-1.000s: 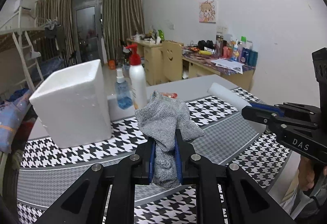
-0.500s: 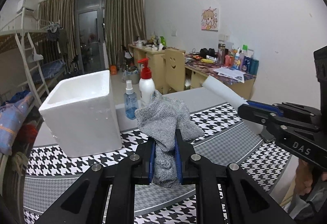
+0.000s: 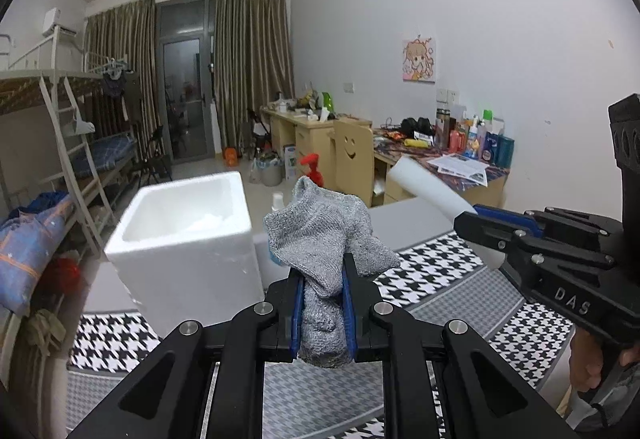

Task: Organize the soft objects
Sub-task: 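Lift and carry the sock in the left tool while the right tool carries the roller to the box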

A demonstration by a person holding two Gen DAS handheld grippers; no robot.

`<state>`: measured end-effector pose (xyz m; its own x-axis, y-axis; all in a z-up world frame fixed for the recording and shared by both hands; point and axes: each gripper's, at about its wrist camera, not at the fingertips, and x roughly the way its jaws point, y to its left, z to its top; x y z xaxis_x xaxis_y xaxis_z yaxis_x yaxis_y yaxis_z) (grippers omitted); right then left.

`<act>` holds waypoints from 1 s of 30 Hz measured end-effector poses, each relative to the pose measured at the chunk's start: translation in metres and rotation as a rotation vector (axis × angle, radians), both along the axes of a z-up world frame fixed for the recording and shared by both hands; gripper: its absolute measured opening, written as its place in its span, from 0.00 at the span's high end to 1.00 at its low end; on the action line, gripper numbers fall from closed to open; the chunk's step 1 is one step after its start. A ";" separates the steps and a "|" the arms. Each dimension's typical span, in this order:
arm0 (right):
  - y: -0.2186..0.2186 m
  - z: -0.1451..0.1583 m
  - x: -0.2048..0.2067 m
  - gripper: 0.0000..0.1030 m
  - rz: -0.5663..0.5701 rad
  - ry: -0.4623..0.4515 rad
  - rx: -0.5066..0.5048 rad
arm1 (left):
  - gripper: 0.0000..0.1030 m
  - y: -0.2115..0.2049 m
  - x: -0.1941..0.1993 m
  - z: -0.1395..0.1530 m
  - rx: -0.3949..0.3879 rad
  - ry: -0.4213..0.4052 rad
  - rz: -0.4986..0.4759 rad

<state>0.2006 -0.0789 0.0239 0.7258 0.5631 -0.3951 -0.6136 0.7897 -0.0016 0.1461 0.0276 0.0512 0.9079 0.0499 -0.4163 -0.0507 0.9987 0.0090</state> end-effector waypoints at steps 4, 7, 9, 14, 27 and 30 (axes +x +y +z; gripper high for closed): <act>0.012 0.003 0.000 0.82 0.013 -0.021 -0.006 | 0.83 0.011 0.002 0.008 0.011 -0.023 0.018; 0.020 0.005 0.004 0.82 0.013 -0.028 -0.003 | 0.83 0.018 0.006 0.012 0.021 -0.038 0.043; 0.026 0.006 0.007 0.82 0.016 -0.025 -0.007 | 0.83 0.025 0.007 0.013 0.024 -0.044 0.055; 0.039 0.010 0.008 0.82 0.020 -0.037 -0.012 | 0.83 0.040 0.010 0.016 0.022 -0.058 0.096; 0.071 0.018 0.021 0.82 0.037 -0.043 -0.023 | 0.83 0.069 0.020 0.020 0.043 -0.087 0.191; 0.080 0.018 0.023 0.82 0.048 -0.037 -0.022 | 0.83 0.076 0.022 0.020 0.041 -0.091 0.196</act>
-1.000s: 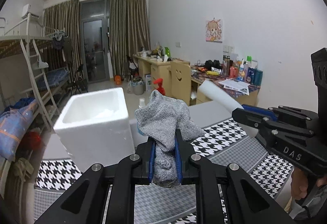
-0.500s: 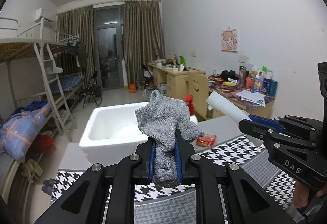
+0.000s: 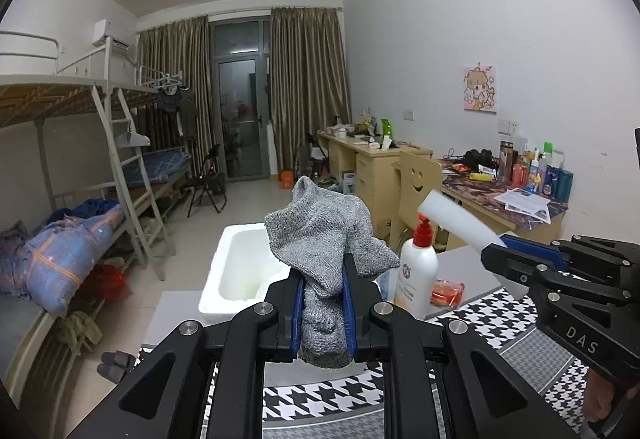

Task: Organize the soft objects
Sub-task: 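Lift and carry the sock in the left tool while the right tool carries the roller to the box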

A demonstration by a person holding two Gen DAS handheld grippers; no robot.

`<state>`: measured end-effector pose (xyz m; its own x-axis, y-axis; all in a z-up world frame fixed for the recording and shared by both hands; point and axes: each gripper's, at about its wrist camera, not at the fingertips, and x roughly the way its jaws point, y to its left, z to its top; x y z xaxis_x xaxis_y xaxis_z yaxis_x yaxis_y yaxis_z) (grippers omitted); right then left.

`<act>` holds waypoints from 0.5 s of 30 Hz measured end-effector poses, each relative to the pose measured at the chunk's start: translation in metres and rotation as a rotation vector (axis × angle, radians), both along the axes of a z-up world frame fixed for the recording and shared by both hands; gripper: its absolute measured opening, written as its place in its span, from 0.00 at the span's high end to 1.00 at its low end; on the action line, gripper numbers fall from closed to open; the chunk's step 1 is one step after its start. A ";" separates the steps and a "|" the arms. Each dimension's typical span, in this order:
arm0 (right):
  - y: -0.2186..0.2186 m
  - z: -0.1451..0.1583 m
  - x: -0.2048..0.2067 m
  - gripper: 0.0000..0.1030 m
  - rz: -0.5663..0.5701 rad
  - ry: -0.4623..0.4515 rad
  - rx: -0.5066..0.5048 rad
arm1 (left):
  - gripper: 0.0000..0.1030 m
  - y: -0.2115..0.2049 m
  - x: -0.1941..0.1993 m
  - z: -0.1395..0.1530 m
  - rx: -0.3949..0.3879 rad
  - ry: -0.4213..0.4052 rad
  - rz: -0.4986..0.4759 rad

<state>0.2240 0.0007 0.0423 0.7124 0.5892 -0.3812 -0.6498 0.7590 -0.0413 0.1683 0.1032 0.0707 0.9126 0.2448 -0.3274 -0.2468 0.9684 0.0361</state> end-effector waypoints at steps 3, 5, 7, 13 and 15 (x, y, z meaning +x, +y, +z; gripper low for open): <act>0.009 0.001 0.002 0.82 0.015 -0.008 0.003 | 0.83 0.005 0.002 -0.001 0.001 -0.005 0.009; 0.015 0.003 0.005 0.82 0.018 -0.009 -0.001 | 0.83 0.010 0.003 -0.002 -0.002 -0.005 0.016; 0.021 0.004 0.008 0.82 0.027 -0.001 -0.002 | 0.83 0.014 0.005 -0.002 -0.003 -0.002 0.022; 0.037 0.003 0.015 0.82 0.056 0.014 -0.012 | 0.83 0.023 0.011 0.000 -0.002 -0.004 0.045; 0.044 0.001 0.017 0.82 0.066 0.016 -0.022 | 0.83 0.026 0.014 -0.001 0.002 0.000 0.052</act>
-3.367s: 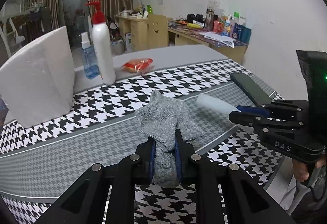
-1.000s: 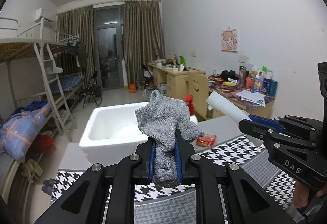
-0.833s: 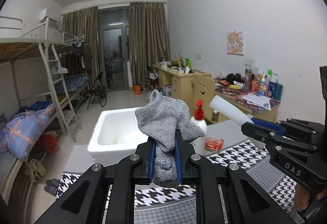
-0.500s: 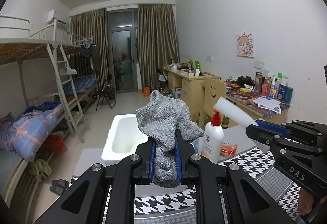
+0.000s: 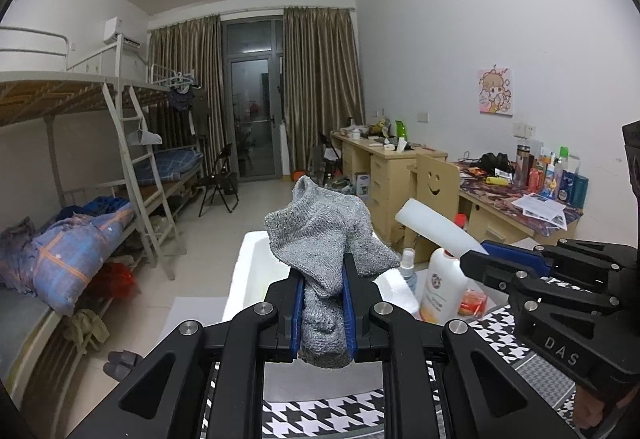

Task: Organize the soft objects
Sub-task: 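Lift and carry the sock in the left tool while the right tool carries the roller to the box, then open the right tool to drop the white foam roller into the box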

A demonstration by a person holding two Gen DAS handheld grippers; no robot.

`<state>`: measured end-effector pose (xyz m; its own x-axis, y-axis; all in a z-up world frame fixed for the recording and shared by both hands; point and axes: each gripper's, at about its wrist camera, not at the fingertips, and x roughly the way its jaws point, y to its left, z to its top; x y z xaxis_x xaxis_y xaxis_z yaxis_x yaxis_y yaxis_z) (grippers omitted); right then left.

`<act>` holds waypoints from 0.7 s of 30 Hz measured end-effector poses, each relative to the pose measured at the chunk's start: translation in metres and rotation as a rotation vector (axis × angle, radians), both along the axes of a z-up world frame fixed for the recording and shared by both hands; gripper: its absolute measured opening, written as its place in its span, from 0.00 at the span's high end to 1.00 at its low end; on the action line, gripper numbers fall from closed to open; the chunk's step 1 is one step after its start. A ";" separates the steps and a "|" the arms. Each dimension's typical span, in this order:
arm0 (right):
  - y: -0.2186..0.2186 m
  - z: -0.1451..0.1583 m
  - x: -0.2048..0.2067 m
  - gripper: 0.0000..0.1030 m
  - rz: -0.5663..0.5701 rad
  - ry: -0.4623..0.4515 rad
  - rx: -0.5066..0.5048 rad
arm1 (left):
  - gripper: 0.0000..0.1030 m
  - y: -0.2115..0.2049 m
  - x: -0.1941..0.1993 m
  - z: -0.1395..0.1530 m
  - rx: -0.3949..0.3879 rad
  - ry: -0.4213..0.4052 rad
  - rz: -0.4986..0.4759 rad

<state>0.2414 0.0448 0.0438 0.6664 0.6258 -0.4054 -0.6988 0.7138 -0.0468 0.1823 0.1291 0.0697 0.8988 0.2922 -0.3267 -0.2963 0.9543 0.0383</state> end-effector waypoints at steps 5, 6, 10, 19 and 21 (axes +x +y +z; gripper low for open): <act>0.012 0.001 0.008 0.82 0.010 0.007 -0.005 | 0.83 0.006 0.004 -0.002 0.002 0.003 0.016; 0.014 0.001 0.008 0.82 0.012 0.008 -0.006 | 0.83 0.007 0.005 -0.002 0.000 0.002 0.020; 0.025 0.002 0.012 0.82 0.025 0.010 -0.020 | 0.83 0.017 0.008 -0.002 0.000 0.002 0.040; 0.048 -0.005 0.033 0.82 0.036 0.046 -0.041 | 0.83 0.031 0.005 -0.003 0.003 0.008 0.100; 0.051 -0.006 0.038 0.82 0.041 0.058 -0.044 | 0.83 0.035 0.005 -0.003 0.000 0.011 0.108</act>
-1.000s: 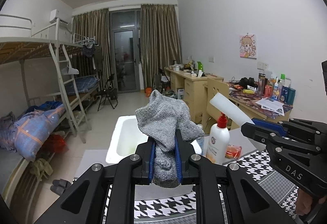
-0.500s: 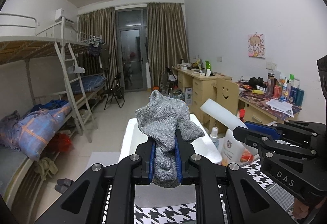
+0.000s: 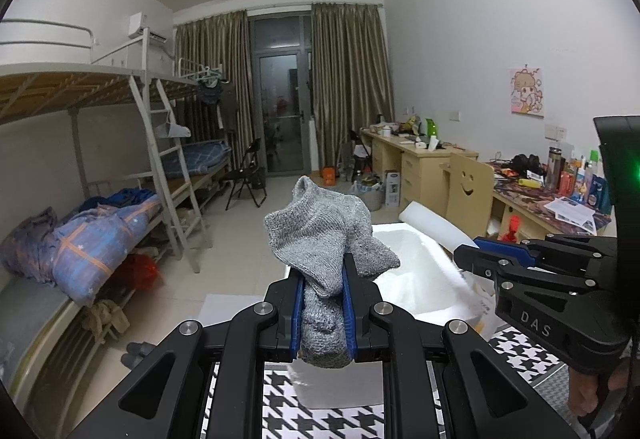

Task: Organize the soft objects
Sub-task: 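Open the right tool to drop the white foam roller into the box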

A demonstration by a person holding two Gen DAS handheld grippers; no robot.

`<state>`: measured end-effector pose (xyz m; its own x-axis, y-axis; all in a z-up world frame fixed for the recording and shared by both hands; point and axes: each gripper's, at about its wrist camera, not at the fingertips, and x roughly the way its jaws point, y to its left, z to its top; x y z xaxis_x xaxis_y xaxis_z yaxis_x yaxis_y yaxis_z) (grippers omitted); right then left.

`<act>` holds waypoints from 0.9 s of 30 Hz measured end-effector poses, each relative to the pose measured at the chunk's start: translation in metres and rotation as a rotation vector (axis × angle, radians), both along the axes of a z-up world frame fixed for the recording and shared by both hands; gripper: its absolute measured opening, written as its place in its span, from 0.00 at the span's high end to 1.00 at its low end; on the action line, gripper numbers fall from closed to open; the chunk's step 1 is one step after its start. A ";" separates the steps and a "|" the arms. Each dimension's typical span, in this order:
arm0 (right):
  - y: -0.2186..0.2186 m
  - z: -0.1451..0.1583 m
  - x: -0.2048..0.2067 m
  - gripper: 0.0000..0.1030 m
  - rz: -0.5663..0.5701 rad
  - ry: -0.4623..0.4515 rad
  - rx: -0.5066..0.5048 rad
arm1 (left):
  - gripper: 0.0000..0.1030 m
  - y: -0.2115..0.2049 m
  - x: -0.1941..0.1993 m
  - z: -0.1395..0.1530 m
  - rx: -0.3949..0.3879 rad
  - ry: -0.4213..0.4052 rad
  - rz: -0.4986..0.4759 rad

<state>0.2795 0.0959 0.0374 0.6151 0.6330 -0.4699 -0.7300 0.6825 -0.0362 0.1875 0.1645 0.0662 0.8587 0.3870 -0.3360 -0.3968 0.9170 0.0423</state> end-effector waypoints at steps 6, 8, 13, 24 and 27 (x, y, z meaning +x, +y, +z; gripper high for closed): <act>0.013 -0.002 0.008 0.82 0.011 0.017 -0.016 | 0.83 0.008 -0.003 0.000 0.000 0.003 0.025; 0.017 -0.003 0.012 0.82 0.015 0.025 -0.019 | 0.83 0.011 -0.005 -0.001 0.000 0.004 0.033; 0.027 -0.006 0.020 0.82 0.024 0.058 -0.026 | 0.83 0.015 -0.006 0.001 -0.003 0.003 0.054; 0.040 -0.017 0.035 0.41 0.019 0.106 -0.068 | 0.83 0.016 -0.003 -0.001 -0.009 0.005 0.073; 0.034 -0.014 0.029 0.21 0.024 0.091 -0.047 | 0.83 0.014 0.000 -0.003 -0.007 0.012 0.069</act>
